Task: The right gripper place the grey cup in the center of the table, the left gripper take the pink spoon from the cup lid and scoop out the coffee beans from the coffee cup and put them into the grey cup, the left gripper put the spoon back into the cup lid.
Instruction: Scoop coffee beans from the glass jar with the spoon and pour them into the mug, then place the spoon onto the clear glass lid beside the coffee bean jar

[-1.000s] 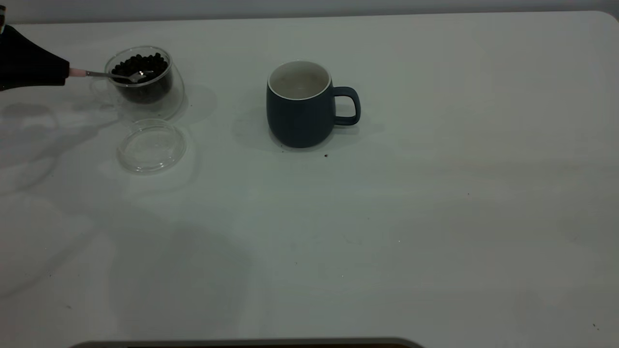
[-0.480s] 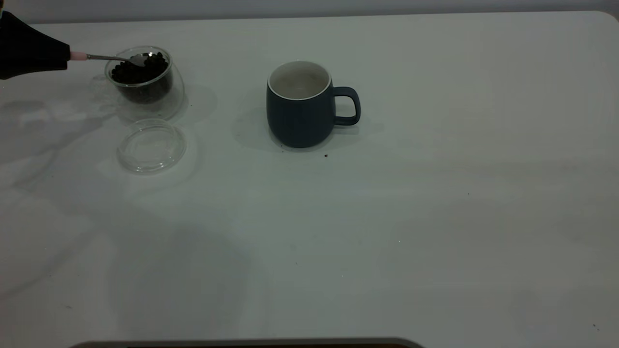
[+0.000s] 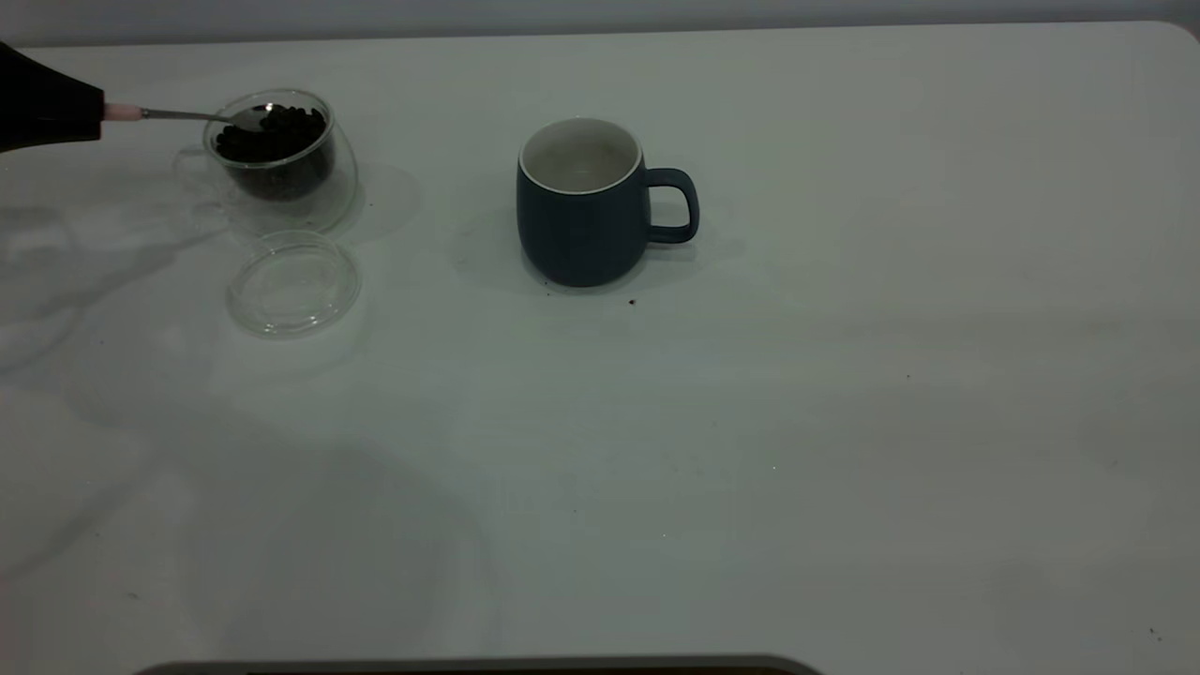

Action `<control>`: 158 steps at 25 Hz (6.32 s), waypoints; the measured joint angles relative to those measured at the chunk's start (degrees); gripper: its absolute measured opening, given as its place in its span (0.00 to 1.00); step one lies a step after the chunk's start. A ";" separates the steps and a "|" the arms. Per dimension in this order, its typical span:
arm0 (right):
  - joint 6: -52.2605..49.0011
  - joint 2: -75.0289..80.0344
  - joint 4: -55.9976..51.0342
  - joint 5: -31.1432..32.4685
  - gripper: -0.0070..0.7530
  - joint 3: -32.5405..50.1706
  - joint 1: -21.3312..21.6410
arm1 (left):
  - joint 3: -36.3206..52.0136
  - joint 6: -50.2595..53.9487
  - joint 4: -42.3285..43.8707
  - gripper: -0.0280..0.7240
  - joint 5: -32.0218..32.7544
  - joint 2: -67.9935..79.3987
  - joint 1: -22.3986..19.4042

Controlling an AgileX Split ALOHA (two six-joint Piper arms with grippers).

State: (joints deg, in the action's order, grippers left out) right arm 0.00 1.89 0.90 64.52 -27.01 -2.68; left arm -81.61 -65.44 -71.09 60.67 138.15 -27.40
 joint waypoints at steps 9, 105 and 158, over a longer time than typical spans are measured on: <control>0.00 0.00 0.00 0.00 0.67 0.00 0.00 | 0.00 0.12 0.94 0.20 4.35 0.00 -0.75; 0.00 0.00 0.00 0.00 0.67 0.00 0.00 | -0.10 -24.51 -5.94 0.20 -7.75 0.00 27.26; 0.00 0.00 0.00 0.00 0.67 0.00 0.00 | 17.82 -18.56 -3.97 0.20 -5.50 1.49 -2.72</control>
State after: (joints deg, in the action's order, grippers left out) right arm 0.00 1.89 0.90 64.52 -27.01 -2.68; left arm -63.80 -84.00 -75.06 55.17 139.65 -30.12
